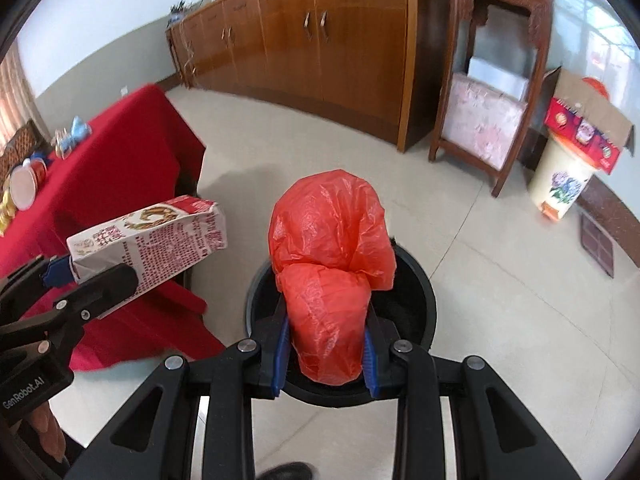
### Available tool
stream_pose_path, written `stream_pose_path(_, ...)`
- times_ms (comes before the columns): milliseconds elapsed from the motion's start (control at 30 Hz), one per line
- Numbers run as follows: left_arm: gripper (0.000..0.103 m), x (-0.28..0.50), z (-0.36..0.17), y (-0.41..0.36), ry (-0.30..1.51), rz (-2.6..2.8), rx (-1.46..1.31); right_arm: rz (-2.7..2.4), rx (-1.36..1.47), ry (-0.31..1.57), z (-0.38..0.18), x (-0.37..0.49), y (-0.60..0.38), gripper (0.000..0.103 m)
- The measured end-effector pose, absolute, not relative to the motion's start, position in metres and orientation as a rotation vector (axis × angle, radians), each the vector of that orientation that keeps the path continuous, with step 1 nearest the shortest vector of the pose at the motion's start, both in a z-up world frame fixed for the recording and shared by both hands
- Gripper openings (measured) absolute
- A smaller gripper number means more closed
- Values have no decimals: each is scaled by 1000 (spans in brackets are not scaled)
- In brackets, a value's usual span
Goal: Collect trash
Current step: 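Open both grippers to drop the red bag and milk carton into the bin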
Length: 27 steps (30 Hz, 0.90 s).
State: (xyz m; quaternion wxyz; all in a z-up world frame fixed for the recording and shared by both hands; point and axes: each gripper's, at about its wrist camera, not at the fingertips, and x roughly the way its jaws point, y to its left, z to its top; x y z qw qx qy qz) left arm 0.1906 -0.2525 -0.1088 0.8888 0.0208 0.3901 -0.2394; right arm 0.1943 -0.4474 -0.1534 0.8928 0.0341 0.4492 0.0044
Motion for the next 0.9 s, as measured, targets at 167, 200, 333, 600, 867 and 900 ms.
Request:
stream_pose_path(167, 50, 206, -137, -270, 866, -482, 31, 55, 69, 1004, -190, 214, -469, 32)
stream_pose_path(200, 50, 210, -144, -274, 886, -483, 21, 64, 69, 1016, -197, 217, -473, 32)
stream_pose_path(333, 59, 222, -167, -281, 947, -497, -22, 100, 80, 1074, -230, 232, -485, 35)
stream_pose_path(600, 99, 211, -162, -239, 884, -253, 77, -54, 93, 1135, -264, 243, -512, 91)
stream_pose_path(867, 100, 204, -148, -214, 862, -208, 73, -114, 121, 1077, -239, 234, -504, 103)
stream_pose_path(900, 100, 206, -147, -216, 860, -210, 73, -108, 113, 1069, -237, 234, -502, 103)
